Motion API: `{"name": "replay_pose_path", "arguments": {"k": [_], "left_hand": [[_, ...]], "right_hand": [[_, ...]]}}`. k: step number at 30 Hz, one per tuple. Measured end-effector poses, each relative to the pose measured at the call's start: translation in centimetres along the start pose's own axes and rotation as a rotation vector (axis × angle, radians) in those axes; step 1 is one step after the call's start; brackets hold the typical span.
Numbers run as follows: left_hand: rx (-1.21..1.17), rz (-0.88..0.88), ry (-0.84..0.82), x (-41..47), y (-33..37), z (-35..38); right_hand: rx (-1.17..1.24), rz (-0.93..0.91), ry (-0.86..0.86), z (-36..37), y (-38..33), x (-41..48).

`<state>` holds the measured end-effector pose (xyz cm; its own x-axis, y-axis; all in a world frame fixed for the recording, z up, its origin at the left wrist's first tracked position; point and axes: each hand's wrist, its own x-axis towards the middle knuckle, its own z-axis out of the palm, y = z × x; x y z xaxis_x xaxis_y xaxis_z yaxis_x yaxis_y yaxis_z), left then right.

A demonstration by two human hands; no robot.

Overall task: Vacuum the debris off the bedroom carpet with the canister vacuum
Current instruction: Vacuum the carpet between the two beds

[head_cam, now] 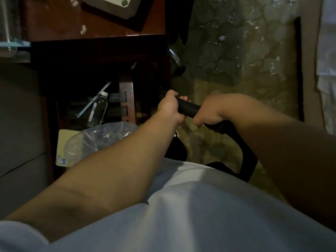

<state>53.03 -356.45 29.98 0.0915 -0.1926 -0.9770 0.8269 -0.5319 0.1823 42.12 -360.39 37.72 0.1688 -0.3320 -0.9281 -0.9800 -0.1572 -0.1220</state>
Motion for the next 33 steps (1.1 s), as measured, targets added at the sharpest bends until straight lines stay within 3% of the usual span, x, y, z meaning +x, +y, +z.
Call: {"name": "replay_pose_path", "arguments": {"k": [6,13,19,26,33], "left_hand": [[0.2,-0.04,0.054,-0.9,-7.4,-0.5],[0.375,-0.012,0.093,-1.9,-18.4,-2.1],[0.462,-0.058,0.047,-4.4,-30.1,0.7],[0.895,-0.126,-0.082,-7.0,-40.9,4.1],[1.385,-0.211,-0.214,-9.0,-47.5,2.8]], "right_hand": [[0.258,0.033,-0.147,5.8,6.1,-2.7],[0.474,-0.005,-0.057,17.2,14.2,-4.9],[0.63,0.095,-0.024,24.2,24.5,-9.2],[1.095,0.205,-0.058,31.2,32.7,-15.9],[1.484,0.391,0.055,38.5,32.3,-22.0]]}}
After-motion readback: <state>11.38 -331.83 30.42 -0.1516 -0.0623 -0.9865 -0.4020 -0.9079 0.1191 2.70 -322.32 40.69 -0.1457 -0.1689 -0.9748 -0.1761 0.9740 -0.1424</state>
